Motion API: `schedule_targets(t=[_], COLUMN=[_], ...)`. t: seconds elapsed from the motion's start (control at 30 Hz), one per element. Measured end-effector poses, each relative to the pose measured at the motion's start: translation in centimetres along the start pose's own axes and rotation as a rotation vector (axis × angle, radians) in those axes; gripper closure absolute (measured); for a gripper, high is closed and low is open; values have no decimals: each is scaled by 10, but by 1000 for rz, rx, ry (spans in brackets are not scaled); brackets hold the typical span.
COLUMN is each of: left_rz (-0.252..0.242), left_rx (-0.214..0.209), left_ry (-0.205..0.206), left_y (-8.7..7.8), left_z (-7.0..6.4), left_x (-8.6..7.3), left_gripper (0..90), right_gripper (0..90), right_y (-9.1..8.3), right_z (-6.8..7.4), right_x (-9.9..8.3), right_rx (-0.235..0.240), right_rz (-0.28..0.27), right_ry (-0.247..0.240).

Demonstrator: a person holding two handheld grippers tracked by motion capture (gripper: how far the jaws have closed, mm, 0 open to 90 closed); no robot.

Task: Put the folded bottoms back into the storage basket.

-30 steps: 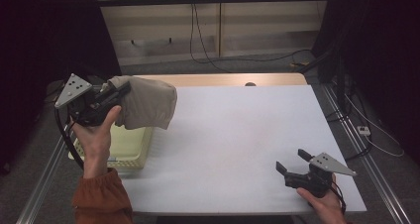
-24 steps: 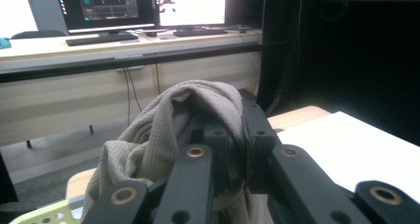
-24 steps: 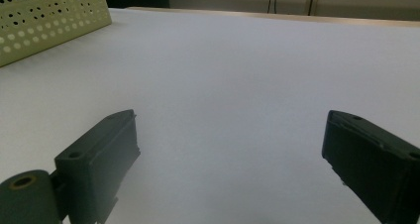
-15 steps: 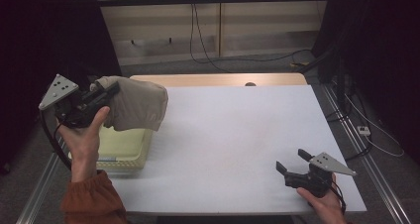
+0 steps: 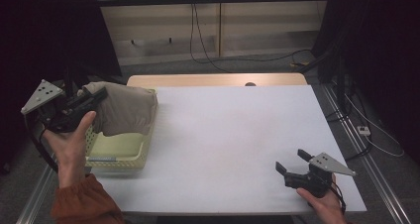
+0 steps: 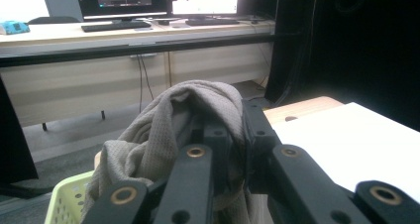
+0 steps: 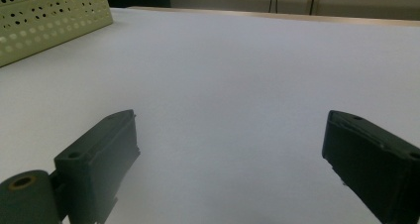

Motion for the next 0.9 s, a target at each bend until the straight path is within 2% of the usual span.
schedule_targets(t=[0.43,0.9], left_rz=[22,93], left_rx=[26,53], left_ry=[-25,-64], left_y=[-12,-5], left_z=[17,33], left_x=[-7,-24], left_gripper=[837,837], right_gripper=[67,67], right_y=[0,0], right_z=[0,0], right_x=[0,0], right_rx=[2,2], right_rz=[0,0], right_ry=[-1,-1])
Point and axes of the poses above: each handheld gripper's, and its own axes: y roughly forward along the jaws, x roughly out of its top, z roughly to its left, the point moved 5 cm from there along y, roughly forward along the jaws, and after that the axes turned 7 degrees about -x, right-handed, at the moved point
